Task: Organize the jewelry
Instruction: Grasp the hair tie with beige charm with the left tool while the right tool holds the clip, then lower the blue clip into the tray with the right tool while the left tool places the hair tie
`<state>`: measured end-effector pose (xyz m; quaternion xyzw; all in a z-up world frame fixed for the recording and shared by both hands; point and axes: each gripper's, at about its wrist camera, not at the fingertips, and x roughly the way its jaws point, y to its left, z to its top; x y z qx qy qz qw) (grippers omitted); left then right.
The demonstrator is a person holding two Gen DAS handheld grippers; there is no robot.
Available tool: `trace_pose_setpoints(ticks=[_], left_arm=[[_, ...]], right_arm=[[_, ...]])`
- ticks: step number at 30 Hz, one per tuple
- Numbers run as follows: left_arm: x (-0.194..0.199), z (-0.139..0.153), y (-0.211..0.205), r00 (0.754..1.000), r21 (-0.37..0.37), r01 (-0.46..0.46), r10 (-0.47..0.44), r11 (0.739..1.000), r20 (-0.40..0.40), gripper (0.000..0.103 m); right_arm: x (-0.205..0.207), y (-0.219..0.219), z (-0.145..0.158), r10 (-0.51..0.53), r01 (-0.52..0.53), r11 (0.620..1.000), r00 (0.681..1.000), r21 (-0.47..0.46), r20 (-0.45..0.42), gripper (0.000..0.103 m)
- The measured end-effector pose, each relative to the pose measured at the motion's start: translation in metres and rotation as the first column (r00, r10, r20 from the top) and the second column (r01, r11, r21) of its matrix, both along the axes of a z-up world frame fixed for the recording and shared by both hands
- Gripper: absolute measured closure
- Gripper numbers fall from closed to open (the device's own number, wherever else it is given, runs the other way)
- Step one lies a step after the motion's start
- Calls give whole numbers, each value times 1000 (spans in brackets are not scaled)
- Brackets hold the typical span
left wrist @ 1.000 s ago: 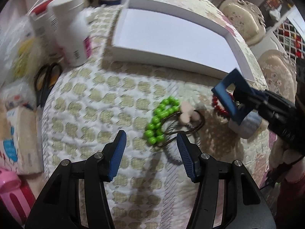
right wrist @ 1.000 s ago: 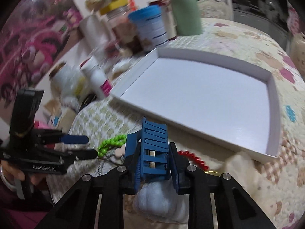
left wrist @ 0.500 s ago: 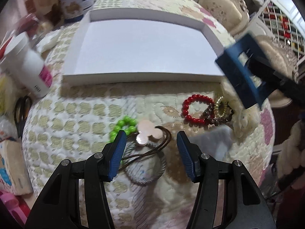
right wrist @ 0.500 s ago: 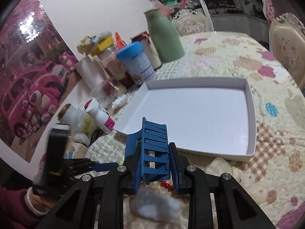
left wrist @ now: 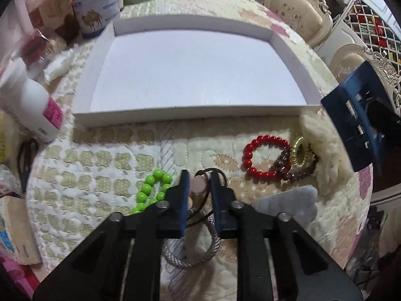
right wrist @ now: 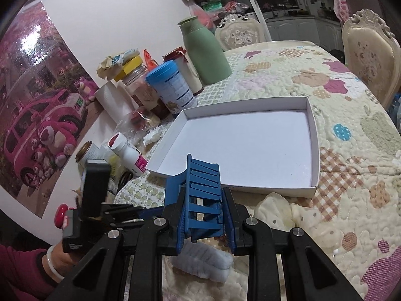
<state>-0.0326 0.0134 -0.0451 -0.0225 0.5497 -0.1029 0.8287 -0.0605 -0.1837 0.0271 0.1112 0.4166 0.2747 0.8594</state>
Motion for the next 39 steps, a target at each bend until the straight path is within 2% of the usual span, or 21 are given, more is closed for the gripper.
trace_pose_setpoints(ticks=[6,12,18,25,28,30,31,32,33,39], left_arm=[[-4,15,16,999,-115,-28,24,993,-37,93],[-7,48,30,998,-178,-60,61,982,1,95],[12,77,46,994,-219,-85,98,972,48,97],[41,87,60,988,-197,-111,130,974,85,97],[40,81,50,995,-188,-62,75,980,65,97],[33,74,40,998,-143,-23,32,989,62,94],[29,67,32,999,-114,-4,10,993,53,85],[26,59,26,999,-93,5,-1,996,40,66],[25,49,20,1000,-72,7,-6,997,20,58],[27,0,-16,997,21,56,-55,998,-48,56]], right_arm=[[-2,1,8,11,-11,1000,1000,3,26,78],[3,4,14,22,-22,1000,999,5,38,78],[14,17,16,38,-38,999,999,-8,38,78],[44,32,3,17,-16,997,1000,-74,9,78],[51,28,-2,-3,2,998,1000,-70,-14,78],[52,24,-6,-10,8,997,1000,-71,-26,78],[52,22,-8,-14,11,997,999,-74,-34,78],[52,21,-11,-17,14,997,999,-71,-43,78],[52,19,-12,-18,15,998,999,-67,-51,78],[45,6,-19,-48,45,998,996,-48,-76,78]])
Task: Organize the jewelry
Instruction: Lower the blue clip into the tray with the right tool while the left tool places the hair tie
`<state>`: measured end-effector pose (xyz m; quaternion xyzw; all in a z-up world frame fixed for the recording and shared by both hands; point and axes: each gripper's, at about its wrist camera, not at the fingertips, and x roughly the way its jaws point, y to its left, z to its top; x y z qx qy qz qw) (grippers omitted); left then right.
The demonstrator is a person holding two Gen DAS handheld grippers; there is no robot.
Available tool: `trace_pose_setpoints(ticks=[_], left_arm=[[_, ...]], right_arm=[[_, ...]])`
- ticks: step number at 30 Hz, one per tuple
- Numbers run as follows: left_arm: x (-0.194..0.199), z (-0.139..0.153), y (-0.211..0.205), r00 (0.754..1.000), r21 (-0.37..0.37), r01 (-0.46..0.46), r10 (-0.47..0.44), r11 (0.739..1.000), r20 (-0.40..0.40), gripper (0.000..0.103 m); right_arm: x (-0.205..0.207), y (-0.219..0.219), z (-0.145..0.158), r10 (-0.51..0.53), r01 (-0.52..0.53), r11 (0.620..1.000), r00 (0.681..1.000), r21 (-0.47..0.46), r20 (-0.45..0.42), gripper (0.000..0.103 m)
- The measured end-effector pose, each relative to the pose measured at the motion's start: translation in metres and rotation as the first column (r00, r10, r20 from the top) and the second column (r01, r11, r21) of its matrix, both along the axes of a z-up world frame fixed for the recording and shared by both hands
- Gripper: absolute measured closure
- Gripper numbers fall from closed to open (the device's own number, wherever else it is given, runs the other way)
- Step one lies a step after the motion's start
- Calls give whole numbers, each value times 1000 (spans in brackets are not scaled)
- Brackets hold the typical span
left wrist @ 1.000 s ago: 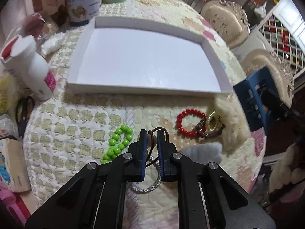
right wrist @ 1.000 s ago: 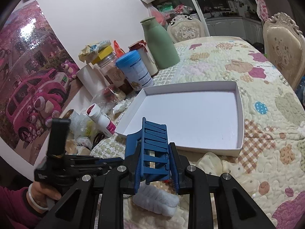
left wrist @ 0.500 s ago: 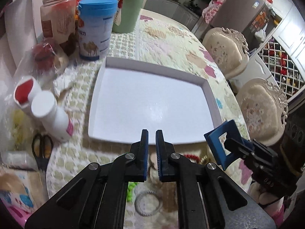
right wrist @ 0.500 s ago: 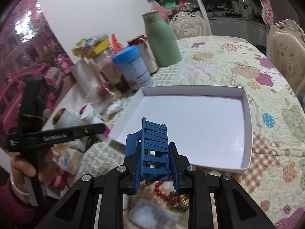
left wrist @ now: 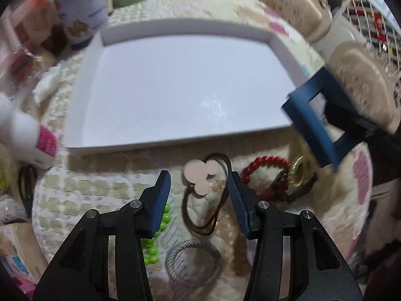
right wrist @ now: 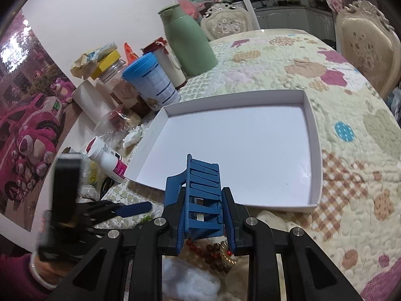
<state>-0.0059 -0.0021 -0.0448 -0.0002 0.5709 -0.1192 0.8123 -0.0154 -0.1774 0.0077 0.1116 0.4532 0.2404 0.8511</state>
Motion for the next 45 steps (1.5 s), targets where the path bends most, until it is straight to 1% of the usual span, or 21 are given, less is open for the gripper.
trace_pose_setpoints(ticks=[2,3,4,5,6,9,11,15,19,22,24,28,32,35,38,41,43,45], left_arm=[[1,-7,-6,1000,23,22,-22,999,-2,56],[3,-11,-8,1000,34,24,-24,999,-8,57],[4,-14,-7,1000,31,21,-20,999,-13,60],[5,-17,-6,1000,26,16,-15,1000,-18,77],[5,-18,-6,1000,38,13,-13,999,-9,79],[6,-17,0,1000,19,11,-11,1000,-8,80],[5,-12,4,1000,20,1,-2,1000,6,80],[2,16,20,999,-37,-25,26,999,42,80],[12,47,37,993,-76,-64,70,995,90,80],[29,64,50,984,-72,-113,122,991,131,80],[42,68,59,978,-68,-146,155,987,141,80],[62,56,74,970,-45,-211,215,976,117,80],[74,30,81,964,-10,-255,255,967,77,80],[77,18,86,962,8,-268,267,963,64,80],[81,8,91,956,29,-289,287,957,55,80],[84,1,92,954,30,-299,297,954,43,80],[85,-2,93,953,39,-300,299,953,40,80],[86,-4,91,953,49,-300,299,953,41,80]], right_arm=[[-3,-5,1,-8,8,1000,1000,4,1,78],[-4,-7,2,-12,12,1000,1000,5,3,78],[-5,-9,3,-15,15,1000,1000,7,6,78],[-6,-10,4,-17,17,1000,1000,8,8,78],[-7,-11,5,-20,20,1000,1000,11,12,78],[-7,-14,5,-30,30,999,999,21,14,78],[-6,-14,5,-30,30,999,999,22,14,78],[-2,-10,9,-17,17,1000,1000,19,22,78],[9,3,15,2,-2,1000,999,-2,35,78],[23,17,16,14,-13,1000,999,-19,36,78],[32,27,14,27,-26,999,999,-27,29,78],[53,53,-2,40,-41,995,999,-88,-6,78],[70,68,-26,29,-35,993,998,-111,-59,78],[77,81,-40,25,-35,993,996,-115,-90,78],[81,100,-50,34,-49,985,995,-165,-92,78],[83,117,-55,30,-46,972,997,-230,-73,78],[84,122,-55,27,-40,968,998,-250,-56,78],[85,123,-55,38,-54,971,997,-235,-74,78]])
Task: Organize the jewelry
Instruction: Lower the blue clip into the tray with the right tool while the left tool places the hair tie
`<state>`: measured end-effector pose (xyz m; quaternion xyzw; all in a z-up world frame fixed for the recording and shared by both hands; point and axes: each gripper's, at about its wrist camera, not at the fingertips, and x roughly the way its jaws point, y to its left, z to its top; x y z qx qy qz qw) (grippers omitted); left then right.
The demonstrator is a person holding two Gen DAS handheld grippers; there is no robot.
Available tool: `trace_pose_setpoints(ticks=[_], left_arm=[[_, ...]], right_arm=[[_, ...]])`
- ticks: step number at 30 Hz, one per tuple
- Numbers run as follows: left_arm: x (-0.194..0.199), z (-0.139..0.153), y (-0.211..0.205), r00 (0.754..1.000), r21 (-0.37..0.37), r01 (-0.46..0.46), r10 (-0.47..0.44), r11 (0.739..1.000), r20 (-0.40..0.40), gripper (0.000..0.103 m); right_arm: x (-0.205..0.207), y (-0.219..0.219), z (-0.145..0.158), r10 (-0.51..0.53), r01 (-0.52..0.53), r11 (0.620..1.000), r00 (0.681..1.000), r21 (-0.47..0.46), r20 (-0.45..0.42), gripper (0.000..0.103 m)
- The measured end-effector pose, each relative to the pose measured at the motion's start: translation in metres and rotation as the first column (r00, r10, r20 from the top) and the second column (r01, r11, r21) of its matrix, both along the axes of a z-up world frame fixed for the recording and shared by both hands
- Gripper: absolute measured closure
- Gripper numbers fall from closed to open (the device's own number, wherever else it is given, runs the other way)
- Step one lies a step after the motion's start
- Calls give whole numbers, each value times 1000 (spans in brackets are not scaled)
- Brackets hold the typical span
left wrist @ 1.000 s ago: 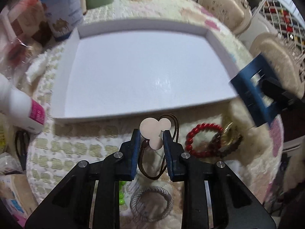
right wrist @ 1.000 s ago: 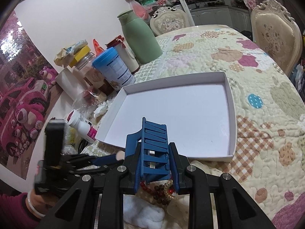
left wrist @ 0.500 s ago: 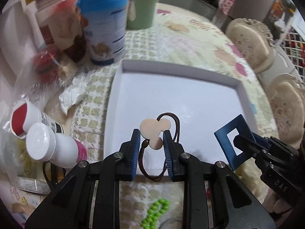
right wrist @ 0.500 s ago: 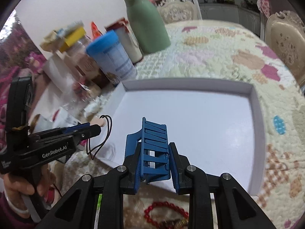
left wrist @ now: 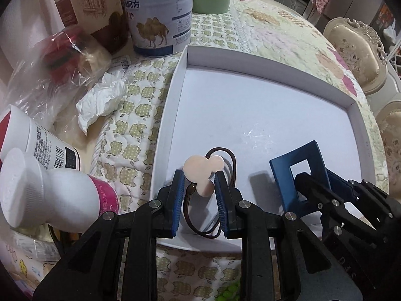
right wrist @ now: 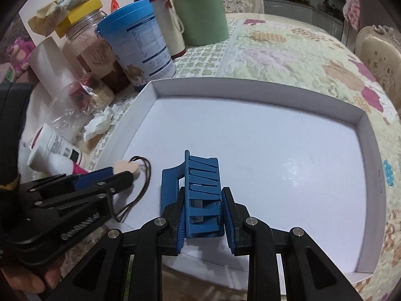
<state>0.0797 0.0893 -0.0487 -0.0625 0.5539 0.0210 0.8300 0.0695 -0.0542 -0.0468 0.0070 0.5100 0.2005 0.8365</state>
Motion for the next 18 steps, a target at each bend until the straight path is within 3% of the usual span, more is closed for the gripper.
trace_pose_setpoints(ticks=[3,6,18], left_arm=[[0,-2,0,1000,-2,-1,1,1000,-7,78],[-2,-2,0,1000,-15,0,-1,1000,-9,66],[-27,16,-5,1000,-9,5,-5,1000,4,58]], right_arm=[[-2,-4,1,13,-12,999,999,35,-34,77],[-3,-11,4,2,1,998,999,68,-38,61],[-26,-51,30,-69,70,993,998,97,-9,60]])
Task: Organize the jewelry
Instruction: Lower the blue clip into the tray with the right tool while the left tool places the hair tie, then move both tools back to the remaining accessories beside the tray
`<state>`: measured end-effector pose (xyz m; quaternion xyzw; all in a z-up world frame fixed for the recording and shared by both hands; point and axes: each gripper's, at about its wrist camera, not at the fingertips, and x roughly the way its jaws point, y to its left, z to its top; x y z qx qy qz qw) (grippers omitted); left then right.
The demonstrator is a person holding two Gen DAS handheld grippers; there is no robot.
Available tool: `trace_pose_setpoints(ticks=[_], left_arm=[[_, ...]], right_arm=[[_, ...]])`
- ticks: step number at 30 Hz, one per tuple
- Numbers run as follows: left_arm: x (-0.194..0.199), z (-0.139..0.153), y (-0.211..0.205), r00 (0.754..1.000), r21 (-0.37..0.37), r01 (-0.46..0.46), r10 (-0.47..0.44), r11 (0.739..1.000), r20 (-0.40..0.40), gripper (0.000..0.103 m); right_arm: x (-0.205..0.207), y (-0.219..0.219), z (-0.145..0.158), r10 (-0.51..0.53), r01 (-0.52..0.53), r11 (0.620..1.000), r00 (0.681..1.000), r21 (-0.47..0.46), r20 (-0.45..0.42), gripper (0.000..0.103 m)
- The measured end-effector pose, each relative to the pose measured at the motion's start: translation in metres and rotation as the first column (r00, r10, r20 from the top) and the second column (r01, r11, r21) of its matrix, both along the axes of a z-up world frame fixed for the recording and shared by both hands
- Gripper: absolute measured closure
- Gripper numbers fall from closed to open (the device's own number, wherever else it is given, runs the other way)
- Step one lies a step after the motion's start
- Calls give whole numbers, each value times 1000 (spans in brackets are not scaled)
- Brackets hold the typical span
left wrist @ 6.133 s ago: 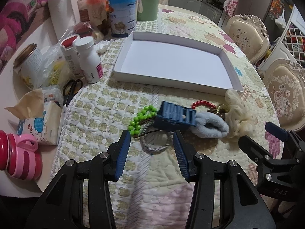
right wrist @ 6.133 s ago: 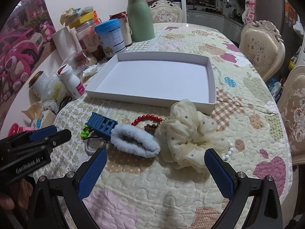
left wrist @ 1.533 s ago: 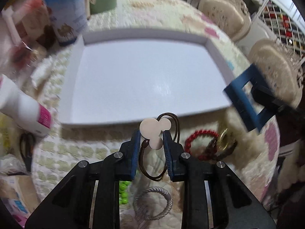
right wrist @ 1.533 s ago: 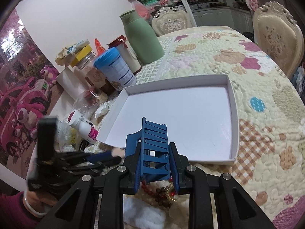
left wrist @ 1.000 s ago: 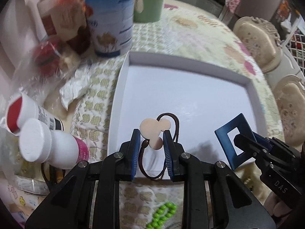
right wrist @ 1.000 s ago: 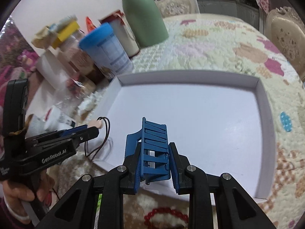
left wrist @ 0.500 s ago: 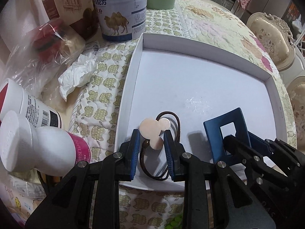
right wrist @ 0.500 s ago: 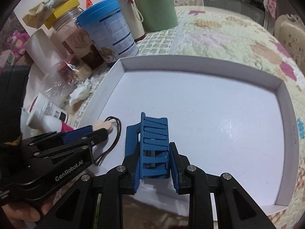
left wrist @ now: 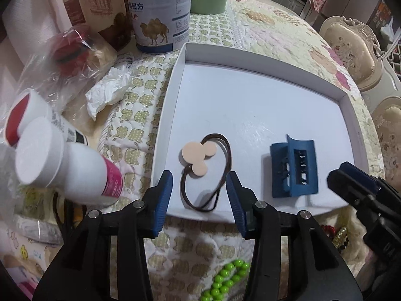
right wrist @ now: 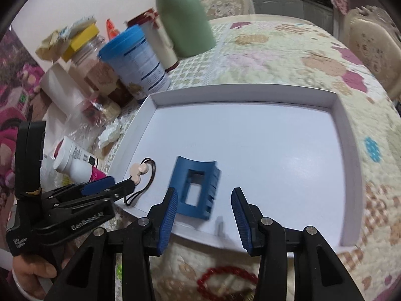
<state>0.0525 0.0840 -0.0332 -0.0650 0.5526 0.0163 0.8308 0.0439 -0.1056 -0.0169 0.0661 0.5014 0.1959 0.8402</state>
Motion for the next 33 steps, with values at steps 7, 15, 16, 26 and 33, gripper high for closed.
trace_pose_setpoints(ticks=[7,15,16,26,33], left_arm=[[-21,18,-15,999,16,14,-15,1000,39,58],[-51,35,-32,997,20,28,-30,999,72,58],[-56,37,-34,997,23,29,-30,999,76,58],[-100,53,-51,993,40,33,-37,999,111,58],[-127,61,-62,990,56,36,-43,998,133,58]], right_arm=[[-28,-27,17,-34,34,999,998,-3,44,60],[-67,-40,35,-34,36,999,995,-20,99,60],[-71,-40,36,-31,33,999,994,-21,103,60],[-113,-49,49,-23,28,999,991,-33,132,59],[-137,-59,57,-24,30,999,989,-38,148,58]])
